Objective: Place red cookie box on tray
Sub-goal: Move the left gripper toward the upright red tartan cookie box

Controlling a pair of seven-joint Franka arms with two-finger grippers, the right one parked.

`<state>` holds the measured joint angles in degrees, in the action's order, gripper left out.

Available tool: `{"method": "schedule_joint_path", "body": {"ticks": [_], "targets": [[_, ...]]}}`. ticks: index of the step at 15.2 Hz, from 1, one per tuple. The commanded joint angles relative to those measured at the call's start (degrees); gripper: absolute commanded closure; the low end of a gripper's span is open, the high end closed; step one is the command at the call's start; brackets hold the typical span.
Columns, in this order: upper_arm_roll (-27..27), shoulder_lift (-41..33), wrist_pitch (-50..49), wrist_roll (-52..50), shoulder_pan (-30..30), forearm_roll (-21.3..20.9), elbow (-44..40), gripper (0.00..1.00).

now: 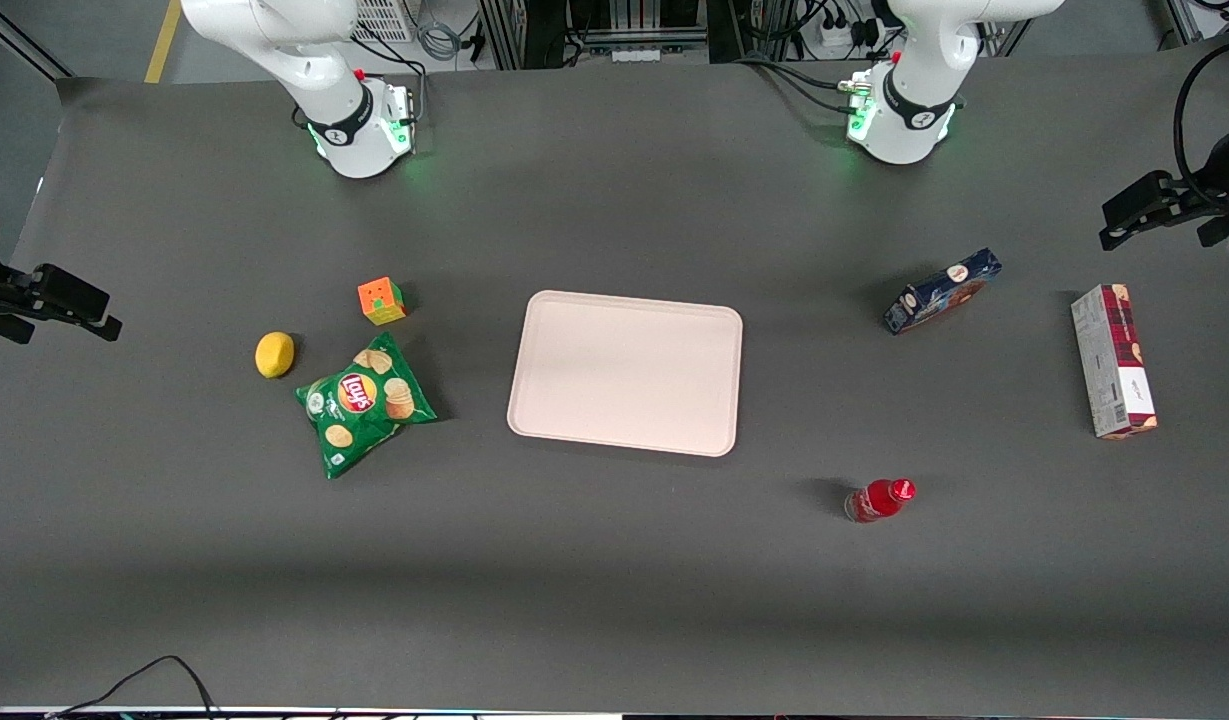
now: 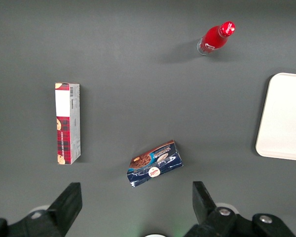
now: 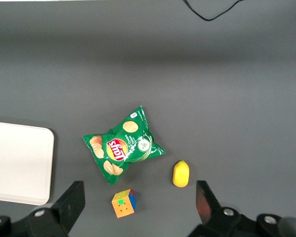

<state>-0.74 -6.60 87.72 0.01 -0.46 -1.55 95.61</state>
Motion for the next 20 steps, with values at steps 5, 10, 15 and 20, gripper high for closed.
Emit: {"method": "schedule_joint_path", "body": {"ticks": [5,10,15,20], "targets": [[-0.4,0.1,0.6,0.2,-0.7,0.1,0.7,0.00],[-4.7,2.0,3.8,13.4,-0.2,-1.4,1.5,0.00],[-15.0,1.9,13.9,22.8,0.0,-1.4,10.6,0.00],[-21.4,3.0,28.4,22.8,0.4,-1.4,25.1,0.00]]}}
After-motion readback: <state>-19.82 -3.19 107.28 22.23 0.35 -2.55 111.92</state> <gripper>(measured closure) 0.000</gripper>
